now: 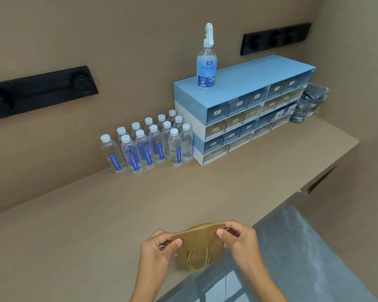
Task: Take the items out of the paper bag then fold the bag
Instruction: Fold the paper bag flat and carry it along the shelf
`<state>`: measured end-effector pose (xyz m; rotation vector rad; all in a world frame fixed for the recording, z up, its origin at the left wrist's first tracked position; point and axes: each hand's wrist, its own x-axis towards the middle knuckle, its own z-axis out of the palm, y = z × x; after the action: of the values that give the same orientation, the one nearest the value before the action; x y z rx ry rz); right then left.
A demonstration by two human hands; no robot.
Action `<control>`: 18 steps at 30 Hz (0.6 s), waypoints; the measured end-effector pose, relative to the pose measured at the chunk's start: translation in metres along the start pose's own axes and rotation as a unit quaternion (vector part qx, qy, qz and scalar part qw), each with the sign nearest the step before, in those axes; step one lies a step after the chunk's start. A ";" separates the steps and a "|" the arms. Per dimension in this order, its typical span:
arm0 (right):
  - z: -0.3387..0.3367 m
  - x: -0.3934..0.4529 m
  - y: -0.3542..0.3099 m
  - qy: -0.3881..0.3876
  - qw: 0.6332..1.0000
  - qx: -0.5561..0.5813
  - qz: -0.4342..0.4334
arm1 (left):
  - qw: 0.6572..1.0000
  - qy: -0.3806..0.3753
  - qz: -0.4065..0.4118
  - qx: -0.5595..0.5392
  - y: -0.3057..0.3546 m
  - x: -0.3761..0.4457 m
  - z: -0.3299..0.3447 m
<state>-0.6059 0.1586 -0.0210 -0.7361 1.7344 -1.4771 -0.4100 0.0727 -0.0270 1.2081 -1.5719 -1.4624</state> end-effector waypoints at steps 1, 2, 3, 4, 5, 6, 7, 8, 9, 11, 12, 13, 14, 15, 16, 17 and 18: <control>-0.013 0.007 -0.001 0.007 1.000 -0.001 -0.001 | 1.000 -0.004 0.001 0.000 0.004 0.005 0.014; -0.025 0.015 -0.003 0.014 1.000 -0.001 -0.002 | 1.000 -0.010 0.002 -0.001 0.008 0.012 0.027; -0.036 0.022 -0.004 0.023 1.000 -0.001 -0.002 | 1.000 -0.018 0.004 0.000 0.012 0.019 0.040; -0.047 0.030 -0.004 0.032 0.999 0.000 -0.003 | 1.000 -0.027 0.008 0.002 0.015 0.027 0.053; -0.058 0.039 -0.004 0.041 0.999 0.002 -0.003 | 0.999 -0.036 0.012 0.003 0.018 0.036 0.066; -0.069 0.048 -0.004 0.050 0.999 0.004 -0.002 | 0.999 -0.044 0.015 0.003 0.021 0.046 0.079; -0.080 0.057 -0.004 0.057 0.998 0.004 -0.001 | 0.999 -0.050 0.017 0.002 0.024 0.055 0.093; -0.092 0.066 -0.005 0.064 0.998 0.003 0.001 | 0.998 -0.054 0.019 0.001 0.027 0.066 0.107; -0.104 0.077 -0.004 0.072 0.997 0.002 0.002 | 0.998 -0.056 0.022 0.001 0.029 0.076 0.122; -0.130 0.100 -0.004 0.085 0.996 -0.003 0.006 | 0.998 -0.063 0.023 0.000 0.032 0.097 0.155; -0.143 0.113 -0.004 0.090 0.996 -0.007 0.007 | 0.998 -0.066 0.021 -0.003 0.034 0.108 0.173; -0.157 0.128 -0.005 0.094 0.996 -0.010 0.006 | 0.997 -0.068 0.018 -0.008 0.036 0.120 0.190; -0.170 0.143 -0.006 0.096 0.995 -0.014 0.004 | 0.997 -0.069 0.014 -0.012 0.038 0.132 0.208; -0.183 0.159 -0.008 0.098 0.995 -0.017 0.004 | 0.997 -0.070 0.011 -0.014 0.040 0.144 0.225; -0.195 0.175 -0.011 0.098 0.995 -0.021 0.004 | 0.997 -0.069 0.011 -0.012 0.042 0.158 0.241; -0.208 0.191 -0.014 0.095 0.995 -0.027 0.006 | 0.998 -0.066 0.009 -0.008 0.043 0.172 0.257; -0.220 0.208 -0.018 0.090 0.995 -0.034 0.008 | 0.998 -0.062 0.005 -0.004 0.045 0.185 0.272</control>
<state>-0.9059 0.1125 -0.0211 -0.6390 1.9281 -1.5202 -0.7334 -0.0020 -0.0458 1.1214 -1.6489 -1.5618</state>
